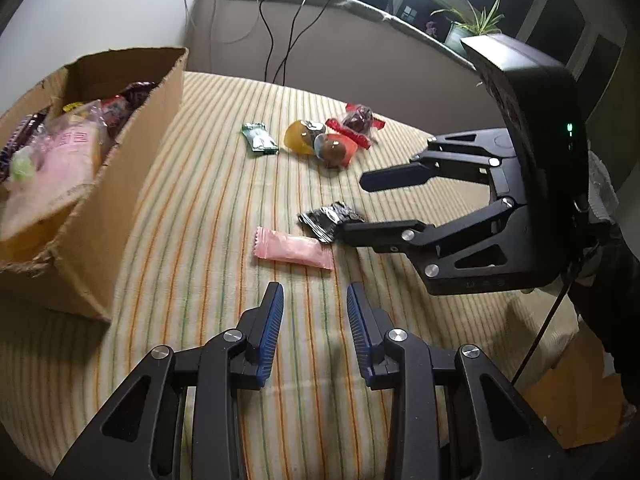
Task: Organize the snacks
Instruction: 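Grasp the black-wrapped candy with the right tool while the left tool grasps the pink candy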
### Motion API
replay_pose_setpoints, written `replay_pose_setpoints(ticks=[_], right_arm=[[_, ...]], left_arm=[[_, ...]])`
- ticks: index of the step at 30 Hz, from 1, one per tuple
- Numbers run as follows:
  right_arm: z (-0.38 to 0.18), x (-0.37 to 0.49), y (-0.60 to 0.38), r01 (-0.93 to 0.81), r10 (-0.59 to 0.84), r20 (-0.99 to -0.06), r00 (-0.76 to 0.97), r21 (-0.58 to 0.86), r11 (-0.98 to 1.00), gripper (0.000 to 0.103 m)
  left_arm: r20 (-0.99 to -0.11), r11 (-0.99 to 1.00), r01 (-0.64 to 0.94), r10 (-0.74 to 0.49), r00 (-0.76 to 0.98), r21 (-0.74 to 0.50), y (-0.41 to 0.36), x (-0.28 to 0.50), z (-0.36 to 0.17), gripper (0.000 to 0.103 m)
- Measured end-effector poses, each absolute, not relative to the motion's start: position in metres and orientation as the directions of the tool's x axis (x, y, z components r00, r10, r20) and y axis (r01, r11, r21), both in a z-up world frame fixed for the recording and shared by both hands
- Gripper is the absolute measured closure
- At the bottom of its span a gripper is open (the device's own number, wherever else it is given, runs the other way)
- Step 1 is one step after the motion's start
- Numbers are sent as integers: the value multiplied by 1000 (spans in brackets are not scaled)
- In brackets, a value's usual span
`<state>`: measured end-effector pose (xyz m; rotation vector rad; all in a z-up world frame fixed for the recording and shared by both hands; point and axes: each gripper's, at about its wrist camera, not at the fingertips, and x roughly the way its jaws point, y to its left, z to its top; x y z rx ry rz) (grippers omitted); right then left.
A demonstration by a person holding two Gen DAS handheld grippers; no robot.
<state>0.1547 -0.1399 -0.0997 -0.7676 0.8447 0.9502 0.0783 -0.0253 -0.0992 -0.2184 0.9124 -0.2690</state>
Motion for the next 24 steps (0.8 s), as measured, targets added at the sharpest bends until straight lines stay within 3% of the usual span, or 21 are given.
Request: replay_pose_setpoints(ticks=[10,16,24], right_arm=[[-106,173,-124,-923,414,-867,276,-119,365,57],[-112,183,-121,-919,435,-868,238,-56,391,75],[-114,191,-140,-876,428,-867,255,-20,481,76]], left_arm=[[-762,958,136,-284,582,-252,-25,96,-99,72],[-775,969,145,-246,582,-198,-33,102,-100,71],[-785,986,163,-120,608,-24,-58,113,-104,72]])
